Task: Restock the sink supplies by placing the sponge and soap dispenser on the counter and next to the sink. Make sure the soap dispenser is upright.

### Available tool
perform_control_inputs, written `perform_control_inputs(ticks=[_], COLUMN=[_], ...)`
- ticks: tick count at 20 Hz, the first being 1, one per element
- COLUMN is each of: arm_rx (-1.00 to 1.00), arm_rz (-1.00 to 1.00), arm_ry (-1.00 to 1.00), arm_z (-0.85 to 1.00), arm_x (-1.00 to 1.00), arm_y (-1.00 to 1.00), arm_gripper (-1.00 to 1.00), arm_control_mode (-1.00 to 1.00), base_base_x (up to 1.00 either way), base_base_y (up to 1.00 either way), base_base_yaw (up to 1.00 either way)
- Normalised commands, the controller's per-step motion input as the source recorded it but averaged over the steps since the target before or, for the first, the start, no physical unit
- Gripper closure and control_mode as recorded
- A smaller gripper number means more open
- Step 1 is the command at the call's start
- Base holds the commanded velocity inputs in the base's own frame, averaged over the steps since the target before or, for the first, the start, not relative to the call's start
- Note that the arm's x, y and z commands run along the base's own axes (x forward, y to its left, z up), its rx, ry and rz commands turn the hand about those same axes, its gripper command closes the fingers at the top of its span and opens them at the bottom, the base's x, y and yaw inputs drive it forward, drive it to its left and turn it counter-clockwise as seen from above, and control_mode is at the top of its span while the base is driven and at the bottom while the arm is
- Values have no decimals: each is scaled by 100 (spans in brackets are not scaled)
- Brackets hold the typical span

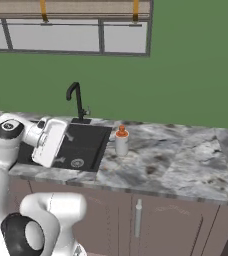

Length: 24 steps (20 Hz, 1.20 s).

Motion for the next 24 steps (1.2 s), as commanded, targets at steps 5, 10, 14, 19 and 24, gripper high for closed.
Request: perform_control_inputs(ticks=[5, 10, 14, 19, 24], arm_rx=[43, 43, 27, -1, -1], arm_rz=[12, 1, 3, 2, -3], arm_ry=[-51, -35, -5, 3, -6], arm_z=[31, 11, 13, 0, 0], arm_x=[-39, -45, -46, -4, -13], arm_y=[0, 1, 9, 19, 7], arm_gripper=[-100, -100, -100, -100, -100], arm_control_mode=[-100, -100, -100, -100, 100], base_base_x=[0, 0, 0, 0, -15], base_base_y=[0, 0, 0, 0, 1], base_base_yaw=[0, 0, 0, 0, -5])
